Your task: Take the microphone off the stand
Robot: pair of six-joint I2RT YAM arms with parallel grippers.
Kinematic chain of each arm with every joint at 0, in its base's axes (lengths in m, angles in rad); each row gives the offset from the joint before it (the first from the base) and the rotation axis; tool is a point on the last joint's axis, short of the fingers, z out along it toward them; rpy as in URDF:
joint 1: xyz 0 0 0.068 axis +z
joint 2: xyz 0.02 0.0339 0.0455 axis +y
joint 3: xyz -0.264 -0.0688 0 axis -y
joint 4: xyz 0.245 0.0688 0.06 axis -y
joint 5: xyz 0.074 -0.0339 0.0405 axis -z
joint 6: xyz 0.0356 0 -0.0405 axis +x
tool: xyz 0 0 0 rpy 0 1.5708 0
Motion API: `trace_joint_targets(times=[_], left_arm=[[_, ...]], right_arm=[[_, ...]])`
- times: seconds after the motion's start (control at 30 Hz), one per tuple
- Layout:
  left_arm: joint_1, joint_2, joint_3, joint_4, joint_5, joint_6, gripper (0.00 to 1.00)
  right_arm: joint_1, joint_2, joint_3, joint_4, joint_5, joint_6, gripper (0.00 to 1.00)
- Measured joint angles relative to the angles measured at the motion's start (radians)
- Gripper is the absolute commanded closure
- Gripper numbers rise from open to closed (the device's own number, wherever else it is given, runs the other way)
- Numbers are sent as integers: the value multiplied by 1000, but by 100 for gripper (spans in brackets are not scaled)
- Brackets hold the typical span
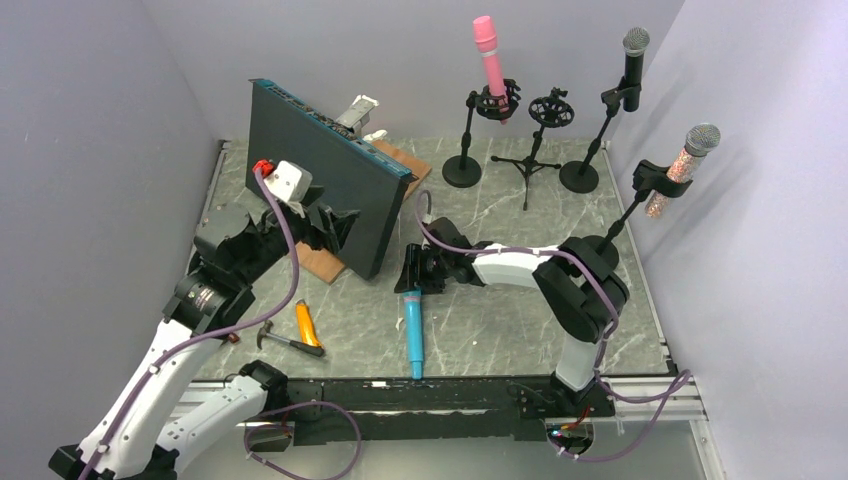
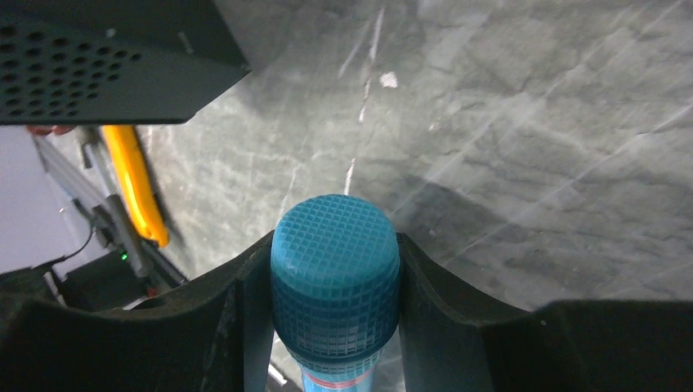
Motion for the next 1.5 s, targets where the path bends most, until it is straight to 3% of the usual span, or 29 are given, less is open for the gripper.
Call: trace_joint_targets(times=[0.47,0.73,0.97,1.2,1.3,1.4,1.5], left_arm=[[-40,-4,-3,1,-17,5,15],[-44,9,-3,0,-17,6,15],[-48,9,-3,0,-18,6,15],[-51,10,-3,0,-17,6,15],[-54,10,-3,0,-17,6,14],[-55,10,-3,0,-17,6,14],[-55,9,-3,0,-17,6,14]], right_arm=[[46,3,-31,111,200,63,50],[93,-35,-102,199,312,138,29],[108,-48,-110,209,350,148,28],[108,-72,-121,190,385,117,24],[114,-111,-126,146,417,71,18],[119,-171,-126,103,456,21,2],[121,-268,-126,68,500,-40,0]])
